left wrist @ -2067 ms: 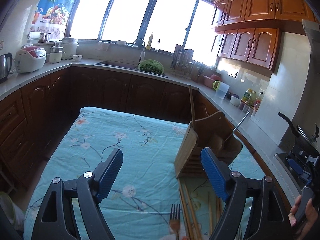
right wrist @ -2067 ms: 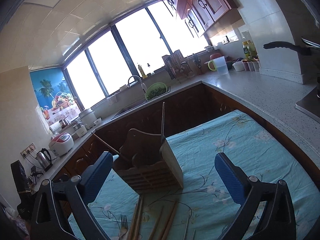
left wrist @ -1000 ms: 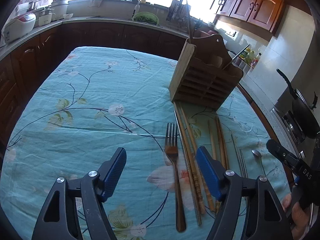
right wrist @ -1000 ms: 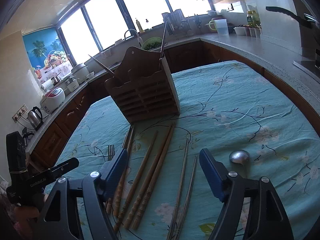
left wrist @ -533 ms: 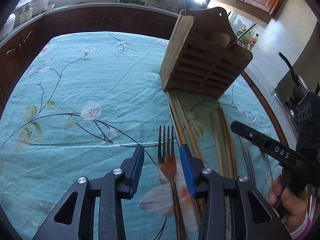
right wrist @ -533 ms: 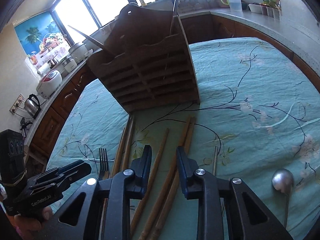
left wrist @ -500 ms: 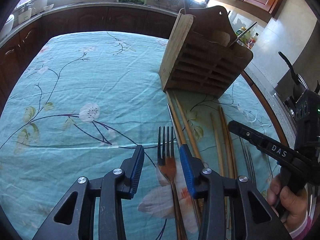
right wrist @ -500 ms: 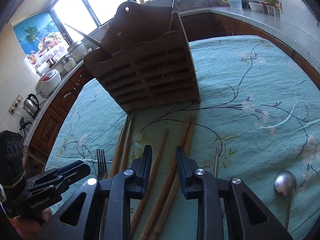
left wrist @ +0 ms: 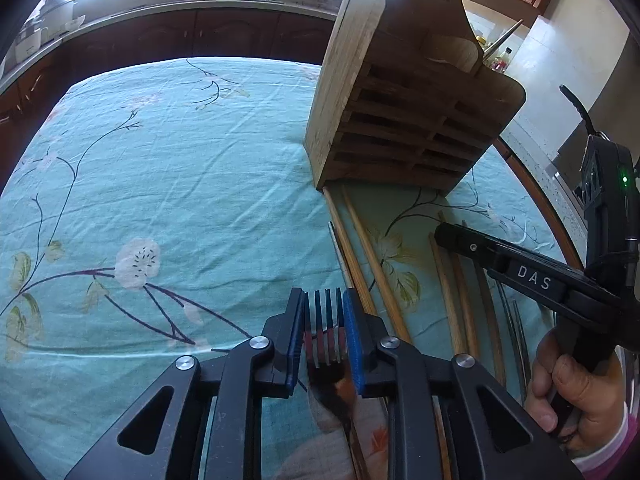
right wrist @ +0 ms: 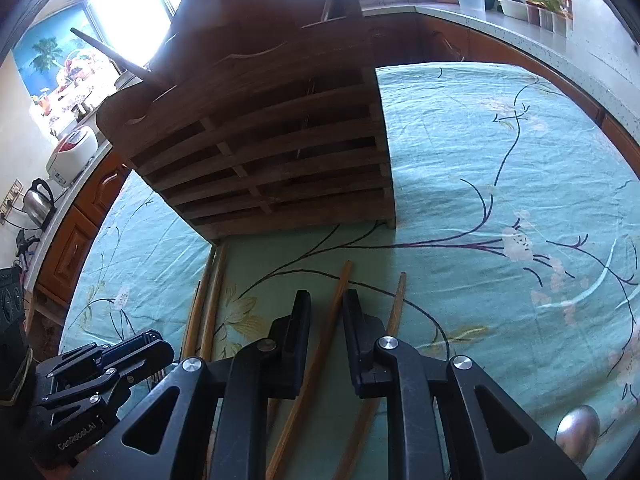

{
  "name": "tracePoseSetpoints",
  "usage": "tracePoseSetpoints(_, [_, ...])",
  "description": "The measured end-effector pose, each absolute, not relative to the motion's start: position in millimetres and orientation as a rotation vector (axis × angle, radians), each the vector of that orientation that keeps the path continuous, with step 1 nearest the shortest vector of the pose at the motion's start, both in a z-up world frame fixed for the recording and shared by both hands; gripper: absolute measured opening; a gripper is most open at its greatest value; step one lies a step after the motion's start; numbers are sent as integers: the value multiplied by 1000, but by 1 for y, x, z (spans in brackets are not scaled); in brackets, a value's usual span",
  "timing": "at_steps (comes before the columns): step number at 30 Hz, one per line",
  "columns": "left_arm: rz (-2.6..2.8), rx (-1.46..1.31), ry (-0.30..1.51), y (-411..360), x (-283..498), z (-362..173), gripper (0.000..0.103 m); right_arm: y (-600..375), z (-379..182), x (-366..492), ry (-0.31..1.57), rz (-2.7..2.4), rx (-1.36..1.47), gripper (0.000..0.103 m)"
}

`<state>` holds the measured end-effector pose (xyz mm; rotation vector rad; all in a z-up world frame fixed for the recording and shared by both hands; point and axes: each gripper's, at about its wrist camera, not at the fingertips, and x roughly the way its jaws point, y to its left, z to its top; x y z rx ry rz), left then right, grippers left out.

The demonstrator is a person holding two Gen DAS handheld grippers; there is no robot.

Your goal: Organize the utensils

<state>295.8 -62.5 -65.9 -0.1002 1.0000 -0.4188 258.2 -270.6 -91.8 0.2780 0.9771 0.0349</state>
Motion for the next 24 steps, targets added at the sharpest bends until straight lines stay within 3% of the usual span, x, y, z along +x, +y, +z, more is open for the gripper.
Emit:
tracePoseSetpoints(11, [-413,-70,976,-61,282,-62,17,-272,-88,245,952,43,305,6])
tracePoseSetpoints(24, [-446,-133,857,-22,229,-3,17,-280,-11,183,788,122,365,5])
